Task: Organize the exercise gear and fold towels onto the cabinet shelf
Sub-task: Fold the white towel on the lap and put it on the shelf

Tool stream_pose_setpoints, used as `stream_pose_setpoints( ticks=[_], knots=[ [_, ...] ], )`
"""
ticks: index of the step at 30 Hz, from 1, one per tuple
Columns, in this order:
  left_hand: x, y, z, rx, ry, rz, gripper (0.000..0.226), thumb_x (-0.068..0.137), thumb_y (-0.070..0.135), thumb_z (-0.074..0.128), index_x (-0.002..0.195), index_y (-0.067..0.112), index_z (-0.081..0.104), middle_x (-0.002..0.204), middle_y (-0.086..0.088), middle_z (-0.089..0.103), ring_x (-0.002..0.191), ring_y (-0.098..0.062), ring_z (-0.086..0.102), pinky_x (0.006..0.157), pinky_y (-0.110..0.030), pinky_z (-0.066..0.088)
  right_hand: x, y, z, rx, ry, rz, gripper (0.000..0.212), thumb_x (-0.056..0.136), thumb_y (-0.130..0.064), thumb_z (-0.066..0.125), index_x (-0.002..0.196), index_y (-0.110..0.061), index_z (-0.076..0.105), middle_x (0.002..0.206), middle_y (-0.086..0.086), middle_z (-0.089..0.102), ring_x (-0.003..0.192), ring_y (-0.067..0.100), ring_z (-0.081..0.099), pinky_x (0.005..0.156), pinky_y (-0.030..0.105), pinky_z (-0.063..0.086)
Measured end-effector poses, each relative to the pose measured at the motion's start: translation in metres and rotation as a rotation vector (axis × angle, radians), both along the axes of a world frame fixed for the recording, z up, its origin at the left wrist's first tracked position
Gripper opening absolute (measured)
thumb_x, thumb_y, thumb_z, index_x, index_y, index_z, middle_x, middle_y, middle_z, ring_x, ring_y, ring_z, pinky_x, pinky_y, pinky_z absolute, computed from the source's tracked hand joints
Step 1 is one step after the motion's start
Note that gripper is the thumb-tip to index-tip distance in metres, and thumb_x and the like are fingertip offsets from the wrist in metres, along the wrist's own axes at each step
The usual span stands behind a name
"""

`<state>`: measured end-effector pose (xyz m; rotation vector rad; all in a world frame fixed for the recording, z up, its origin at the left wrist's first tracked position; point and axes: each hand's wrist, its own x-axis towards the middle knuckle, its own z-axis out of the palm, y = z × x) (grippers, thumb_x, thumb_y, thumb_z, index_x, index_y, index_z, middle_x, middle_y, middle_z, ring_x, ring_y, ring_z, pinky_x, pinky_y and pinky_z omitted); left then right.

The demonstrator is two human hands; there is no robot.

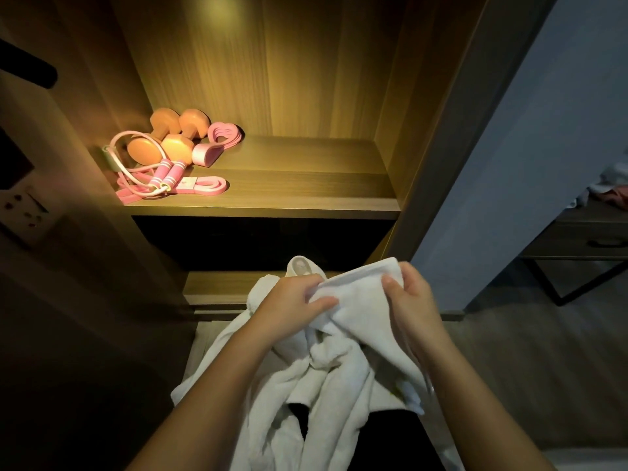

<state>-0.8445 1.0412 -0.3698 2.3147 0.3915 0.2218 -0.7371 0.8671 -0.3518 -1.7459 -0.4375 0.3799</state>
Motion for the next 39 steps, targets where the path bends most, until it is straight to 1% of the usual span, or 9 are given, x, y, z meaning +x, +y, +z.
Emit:
stream_pose_setpoints(
  ticks=[3,9,11,14,17,26,29,34,39],
  knots=[
    [-0.007,0.011,-0.005,-0.144,0.053,0.002,0.035,0.092,0.037,0.062,0.069,0.015,0.048,0.068,-0.005,0.054,0.065,-0.022,0.051,0.061,-0.040,0.039,0.007,-0.005,0.006,0.068,0.042,-0.104,0.020,0.102,-0.025,0.042,0.095,-0.036,0.057,0.096,-0.003,0.063,0.089,0.015,0.062,0.070,0.029,0.051],
    [0.007,-0.001,0.009,-0.003,-0.169,0.157,0.031,0.096,0.032,0.052,0.068,0.035,0.040,0.061,0.009,0.047,0.060,-0.007,0.047,0.052,-0.027,0.032,0.002,-0.002,0.016,0.062,-0.037,0.193,0.010,0.089,-0.024,0.068,0.098,-0.026,0.064,0.088,-0.011,0.069,0.080,0.004,0.067,0.061,0.015,0.051],
    [0.009,0.001,0.012,0.031,-0.193,0.115,0.022,0.093,0.037,0.053,0.073,0.039,0.045,0.065,0.009,0.052,0.064,-0.006,0.051,0.053,-0.028,0.037,0.003,-0.003,0.018,0.079,0.008,0.118,0.006,0.085,-0.023,0.072,0.090,-0.023,0.069,0.085,-0.005,0.073,0.078,0.010,0.070,0.060,0.021,0.055],
    [0.006,0.017,0.008,0.069,0.002,0.005,0.023,0.085,0.047,0.063,0.069,0.035,0.051,0.066,0.011,0.056,0.065,-0.004,0.054,0.054,-0.027,0.037,0.021,-0.012,0.020,0.128,0.000,-0.148,0.006,0.089,-0.026,0.067,0.086,-0.023,0.070,0.084,0.000,0.074,0.082,0.019,0.072,0.069,0.038,0.059],
    [0.003,0.028,-0.004,0.162,0.176,-0.027,0.030,0.085,0.045,0.066,0.063,0.034,0.048,0.064,0.011,0.053,0.063,-0.003,0.051,0.054,-0.025,0.032,0.031,-0.022,0.019,0.100,-0.038,-0.255,0.009,0.091,-0.035,0.065,0.083,-0.032,0.068,0.080,-0.011,0.072,0.079,0.012,0.070,0.065,0.031,0.056],
    [0.028,0.022,0.033,-0.034,-0.172,0.524,0.030,0.089,0.027,0.060,0.065,0.019,0.046,0.062,0.003,0.049,0.059,-0.013,0.045,0.052,-0.029,0.032,0.021,-0.012,0.016,0.242,0.034,-0.508,0.013,0.091,-0.044,0.062,0.093,-0.032,0.065,0.093,-0.009,0.070,0.089,0.013,0.068,0.079,0.039,0.059],
    [0.032,-0.001,0.065,0.160,-0.127,0.374,0.023,0.086,0.033,0.052,0.068,0.026,0.040,0.064,0.007,0.050,0.060,-0.011,0.047,0.049,-0.029,0.028,0.009,-0.003,0.021,0.257,-0.015,-0.405,0.004,0.091,-0.035,0.062,0.089,-0.036,0.066,0.089,-0.012,0.070,0.088,0.012,0.068,0.077,0.038,0.060],
    [0.024,-0.022,0.085,0.023,-0.128,0.015,0.016,0.094,0.024,0.048,0.079,0.027,0.050,0.070,0.010,0.054,0.065,-0.004,0.050,0.059,-0.025,0.036,-0.004,0.008,0.022,0.178,-0.071,0.133,0.044,0.093,-0.018,0.061,0.127,-0.045,0.057,0.110,-0.017,0.067,0.098,0.006,0.066,0.077,0.022,0.055],
    [0.019,-0.017,0.077,-0.025,-0.336,0.035,0.017,0.096,0.011,0.053,0.084,0.018,0.063,0.071,0.017,0.057,0.070,0.008,0.053,0.062,-0.006,0.036,-0.004,0.015,0.022,-0.034,-0.111,0.304,0.033,0.094,-0.011,0.058,0.109,-0.040,0.067,0.092,-0.019,0.072,0.084,-0.003,0.065,0.069,0.011,0.046]
  ],
)
